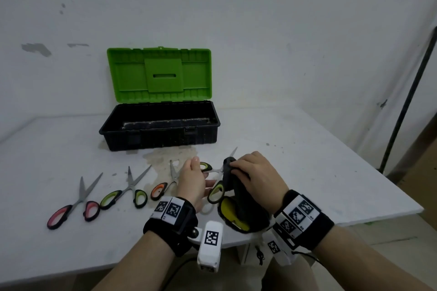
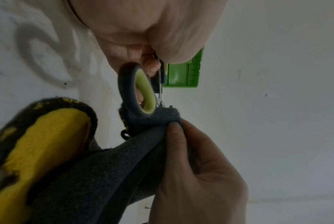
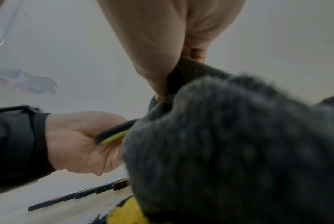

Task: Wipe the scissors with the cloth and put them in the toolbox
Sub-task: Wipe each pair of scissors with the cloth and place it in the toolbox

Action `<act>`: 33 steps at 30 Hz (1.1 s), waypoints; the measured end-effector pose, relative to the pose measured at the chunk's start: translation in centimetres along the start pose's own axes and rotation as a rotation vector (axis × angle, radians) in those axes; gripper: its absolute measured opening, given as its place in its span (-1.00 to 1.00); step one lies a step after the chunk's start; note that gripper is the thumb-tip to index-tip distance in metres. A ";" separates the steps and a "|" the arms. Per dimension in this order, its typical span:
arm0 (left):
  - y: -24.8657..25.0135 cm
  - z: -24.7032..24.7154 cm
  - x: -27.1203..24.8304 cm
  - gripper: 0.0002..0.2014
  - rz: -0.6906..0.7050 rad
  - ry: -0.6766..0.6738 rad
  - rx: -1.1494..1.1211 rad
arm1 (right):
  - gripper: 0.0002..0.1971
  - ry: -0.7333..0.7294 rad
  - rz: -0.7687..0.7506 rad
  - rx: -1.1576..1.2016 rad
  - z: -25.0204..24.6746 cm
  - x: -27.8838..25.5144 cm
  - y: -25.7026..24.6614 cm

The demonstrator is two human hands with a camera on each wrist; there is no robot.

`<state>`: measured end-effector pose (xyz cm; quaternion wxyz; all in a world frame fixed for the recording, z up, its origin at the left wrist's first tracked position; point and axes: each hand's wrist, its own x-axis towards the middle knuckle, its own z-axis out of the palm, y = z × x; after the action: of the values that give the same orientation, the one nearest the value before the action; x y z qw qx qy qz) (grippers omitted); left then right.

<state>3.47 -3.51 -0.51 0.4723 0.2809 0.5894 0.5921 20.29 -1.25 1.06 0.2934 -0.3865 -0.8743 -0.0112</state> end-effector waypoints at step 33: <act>1.1 -0.3 -0.9 -0.69 0.269 -0.031 0.217 | -0.84 -0.055 -0.006 0.214 0.0 0.7 -1.8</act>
<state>3.29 -4.32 0.68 0.3648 0.4159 0.5996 0.5783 18.67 -2.02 1.85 0.3085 -0.3505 -0.8795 0.0918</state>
